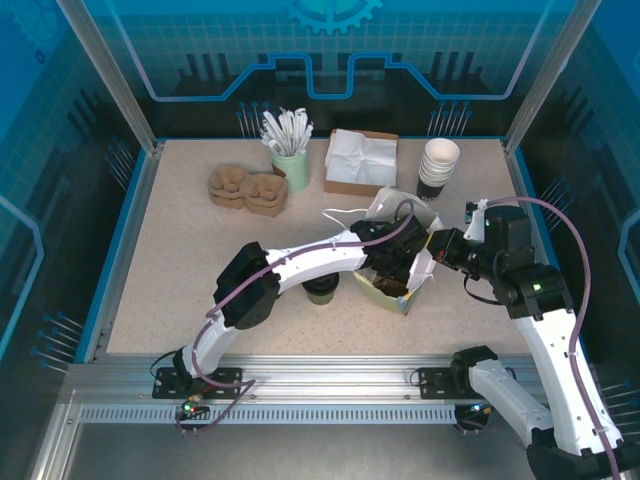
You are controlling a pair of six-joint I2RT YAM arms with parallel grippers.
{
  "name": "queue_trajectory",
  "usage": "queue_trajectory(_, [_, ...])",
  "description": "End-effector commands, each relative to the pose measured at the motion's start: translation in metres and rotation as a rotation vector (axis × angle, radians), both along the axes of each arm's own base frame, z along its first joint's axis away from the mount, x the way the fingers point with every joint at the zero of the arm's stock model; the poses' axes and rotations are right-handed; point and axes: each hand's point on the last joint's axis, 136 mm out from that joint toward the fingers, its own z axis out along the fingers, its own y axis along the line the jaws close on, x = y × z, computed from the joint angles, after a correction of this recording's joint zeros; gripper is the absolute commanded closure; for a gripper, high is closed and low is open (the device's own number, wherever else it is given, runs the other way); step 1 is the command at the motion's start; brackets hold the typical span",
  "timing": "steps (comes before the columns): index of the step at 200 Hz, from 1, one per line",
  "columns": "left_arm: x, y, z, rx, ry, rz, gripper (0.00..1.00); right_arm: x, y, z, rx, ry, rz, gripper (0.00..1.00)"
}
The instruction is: Pack the takeout coffee
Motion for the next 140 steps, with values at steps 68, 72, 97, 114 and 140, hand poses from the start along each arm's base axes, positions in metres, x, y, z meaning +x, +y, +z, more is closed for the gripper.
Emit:
queue_trajectory(68, [-0.006, -0.002, -0.032, 0.027, 0.067, -0.014, 0.66, 0.003, 0.030, 0.042, 0.086, -0.124, 0.182, 1.00])
queue_trajectory(72, [-0.006, -0.002, -0.029, 0.026, 0.064, -0.015, 0.66, 0.003, 0.030, 0.043, 0.087, -0.127, 0.187, 1.00])
queue_trajectory(97, [-0.002, -0.001, -0.010, 0.012, 0.036, -0.011, 0.66, 0.002, 0.034, 0.051, 0.091, -0.149, 0.218, 1.00])
queue_trajectory(114, [-0.001, 0.000, 0.004, -0.001, 0.013, -0.009, 0.66, 0.001, 0.034, 0.054, 0.085, -0.162, 0.228, 1.00])
queue_trajectory(140, [0.000, -0.003, 0.014, -0.027, 0.003, -0.013, 0.66, 0.001, 0.035, 0.053, 0.077, -0.171, 0.240, 1.00])
